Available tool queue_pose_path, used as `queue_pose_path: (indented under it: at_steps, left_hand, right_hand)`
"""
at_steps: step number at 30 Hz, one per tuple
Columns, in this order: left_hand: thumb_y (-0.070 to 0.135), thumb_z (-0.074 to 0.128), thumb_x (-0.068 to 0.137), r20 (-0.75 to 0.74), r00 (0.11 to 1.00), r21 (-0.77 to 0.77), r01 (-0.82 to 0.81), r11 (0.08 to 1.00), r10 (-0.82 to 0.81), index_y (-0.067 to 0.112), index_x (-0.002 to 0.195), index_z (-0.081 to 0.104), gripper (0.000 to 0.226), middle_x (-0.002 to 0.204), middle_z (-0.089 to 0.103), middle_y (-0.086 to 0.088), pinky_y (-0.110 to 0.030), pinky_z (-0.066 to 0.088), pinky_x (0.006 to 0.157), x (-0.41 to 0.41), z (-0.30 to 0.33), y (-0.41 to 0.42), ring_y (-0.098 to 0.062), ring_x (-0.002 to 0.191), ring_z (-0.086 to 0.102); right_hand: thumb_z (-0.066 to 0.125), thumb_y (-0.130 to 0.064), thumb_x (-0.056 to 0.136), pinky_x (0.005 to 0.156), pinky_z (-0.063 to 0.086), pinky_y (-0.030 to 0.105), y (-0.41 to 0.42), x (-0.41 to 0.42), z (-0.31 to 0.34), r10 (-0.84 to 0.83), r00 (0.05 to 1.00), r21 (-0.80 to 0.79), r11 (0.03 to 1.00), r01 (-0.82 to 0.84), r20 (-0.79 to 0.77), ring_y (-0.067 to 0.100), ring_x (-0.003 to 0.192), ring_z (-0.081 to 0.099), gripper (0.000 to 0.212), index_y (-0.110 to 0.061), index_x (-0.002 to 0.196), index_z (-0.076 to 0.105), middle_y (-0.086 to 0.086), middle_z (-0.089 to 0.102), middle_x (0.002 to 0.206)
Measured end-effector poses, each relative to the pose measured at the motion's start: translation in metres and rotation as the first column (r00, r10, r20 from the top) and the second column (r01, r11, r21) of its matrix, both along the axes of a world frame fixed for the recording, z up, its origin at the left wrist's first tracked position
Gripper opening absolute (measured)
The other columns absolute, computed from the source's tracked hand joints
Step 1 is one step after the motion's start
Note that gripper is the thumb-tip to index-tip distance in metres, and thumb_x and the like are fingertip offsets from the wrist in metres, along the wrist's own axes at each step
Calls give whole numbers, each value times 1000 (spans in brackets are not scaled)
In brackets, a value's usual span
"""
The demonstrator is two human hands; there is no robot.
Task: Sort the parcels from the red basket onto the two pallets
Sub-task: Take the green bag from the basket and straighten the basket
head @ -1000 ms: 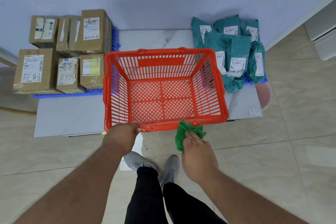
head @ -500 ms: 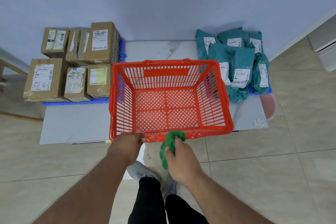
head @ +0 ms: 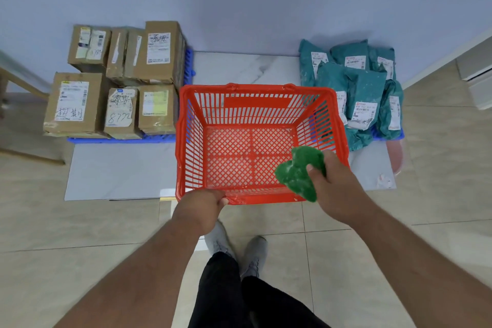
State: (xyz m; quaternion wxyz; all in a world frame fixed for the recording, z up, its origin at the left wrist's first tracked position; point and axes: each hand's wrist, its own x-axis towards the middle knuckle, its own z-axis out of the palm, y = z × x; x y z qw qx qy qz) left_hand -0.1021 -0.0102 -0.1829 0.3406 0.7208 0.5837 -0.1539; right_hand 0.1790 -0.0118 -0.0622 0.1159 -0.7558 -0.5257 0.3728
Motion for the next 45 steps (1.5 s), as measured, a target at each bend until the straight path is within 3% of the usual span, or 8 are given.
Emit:
queue_pose_path:
  at_steps: [6, 13, 21, 27, 30, 34, 38, 45]
  left_hand:
    - [60, 35, 105, 51, 998, -27, 27, 999, -26, 35, 136, 63, 49, 130, 71, 3, -39, 55, 99, -8, -7, 4, -25, 117, 66]
    - [80, 31, 93, 63, 997, -53, 35, 998, -32, 40, 142, 58, 68, 139, 66, 9, -40, 53, 103, -1, -15, 9, -22, 126, 61]
    - [105, -6, 56, 62, 996, -131, 73, 989, -65, 44, 150, 48, 124, 151, 56, 14, -41, 46, 114, -6, -22, 25, -19, 137, 54]
    - [98, 23, 74, 36, 986, -44, 162, 986, -161, 44, 160, 33, 102, 162, 46, 12, -37, 40, 117, -1, -22, 32, -21, 147, 45]
    - [94, 36, 80, 9, 983, -61, 186, 981, -185, 44, 160, 33, 95, 159, 48, 13, -35, 43, 114, -1, -24, 34, -19, 145, 48]
    - [101, 20, 71, 15, 984, -94, 179, 979, -178, 45, 158, 33, 105, 158, 48, 16, -36, 43, 114, -2, -27, 34, -18, 143, 49]
    - [93, 35, 81, -3, 981, -121, 194, 974, -196, 45, 161, 28, 94, 162, 44, 16, -38, 41, 117, 0, -25, 35, -19, 147, 46]
    - [101, 18, 71, -37, 980, -121, 191, 974, -197, 44, 162, 24, 107, 162, 44, 16, -40, 43, 117, -3, -32, 33, -21, 146, 47]
  right_hand:
    - [46, -22, 112, 59, 44, 39, 16, 8, -2, 262, 945, -98, 964, -247, 193, 23, 71, 61, 5, -19, 109, 43, 1, 61, 80]
    - [42, -13, 113, 101, 53, 40, 42, 8, -12, 418, 890, -246, 896, -370, 182, 29, 117, 66, 44, -21, 155, 51, 8, 67, 141]
    - [42, -25, 110, 88, 57, 40, 51, 28, -62, 577, 808, -417, 768, -486, 120, 26, 100, 68, 36, -26, 145, 52, 7, 72, 123]
    - [53, -37, 107, 78, 49, 32, 52, 25, -102, 565, 825, -515, 706, -487, -7, 24, 104, 66, 31, -17, 128, 63, 4, 72, 122]
    - [53, -49, 106, 90, 53, 35, 58, 21, -117, 511, 859, -552, 707, -443, -36, 24, 111, 65, 41, -23, 138, 58, 4, 70, 128]
    - [39, -42, 114, 93, 48, 35, 70, 18, -133, 492, 870, -618, 674, -404, -32, 28, 122, 63, 45, -18, 150, 50, 11, 65, 142]
    - [34, -41, 115, 110, 47, 41, 77, 10, -139, 403, 912, -649, 676, -349, -71, 27, 129, 59, 46, -19, 150, 53, 8, 61, 148]
    - [35, -39, 115, 101, 48, 37, 82, -46, -143, 447, 865, -597, 637, -487, -228, 24, 119, 62, 43, -14, 138, 61, 9, 67, 136]
